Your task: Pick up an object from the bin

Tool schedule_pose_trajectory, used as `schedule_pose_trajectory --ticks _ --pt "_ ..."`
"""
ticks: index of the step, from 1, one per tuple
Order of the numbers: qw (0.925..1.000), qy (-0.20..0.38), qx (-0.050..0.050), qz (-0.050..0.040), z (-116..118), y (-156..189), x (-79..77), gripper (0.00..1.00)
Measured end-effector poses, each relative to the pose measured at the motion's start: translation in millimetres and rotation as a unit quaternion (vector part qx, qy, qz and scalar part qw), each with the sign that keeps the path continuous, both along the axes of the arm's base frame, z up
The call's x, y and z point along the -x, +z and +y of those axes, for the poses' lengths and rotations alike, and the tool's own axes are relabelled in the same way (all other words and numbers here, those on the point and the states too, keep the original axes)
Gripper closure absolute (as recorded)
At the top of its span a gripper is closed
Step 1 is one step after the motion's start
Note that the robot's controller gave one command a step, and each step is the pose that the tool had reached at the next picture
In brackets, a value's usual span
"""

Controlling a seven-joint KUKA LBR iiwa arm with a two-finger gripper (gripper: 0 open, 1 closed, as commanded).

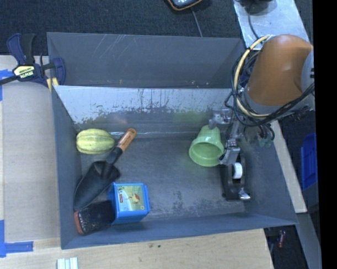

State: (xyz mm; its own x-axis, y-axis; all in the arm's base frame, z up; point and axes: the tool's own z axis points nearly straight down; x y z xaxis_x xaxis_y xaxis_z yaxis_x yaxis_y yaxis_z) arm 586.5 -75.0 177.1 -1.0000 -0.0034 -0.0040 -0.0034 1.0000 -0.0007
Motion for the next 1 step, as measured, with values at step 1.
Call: schedule_pose_trajectory --ticks 1 --pt "1.0000 0.000 0.000 0.0000 0.0 0.0 0.0 0.00"
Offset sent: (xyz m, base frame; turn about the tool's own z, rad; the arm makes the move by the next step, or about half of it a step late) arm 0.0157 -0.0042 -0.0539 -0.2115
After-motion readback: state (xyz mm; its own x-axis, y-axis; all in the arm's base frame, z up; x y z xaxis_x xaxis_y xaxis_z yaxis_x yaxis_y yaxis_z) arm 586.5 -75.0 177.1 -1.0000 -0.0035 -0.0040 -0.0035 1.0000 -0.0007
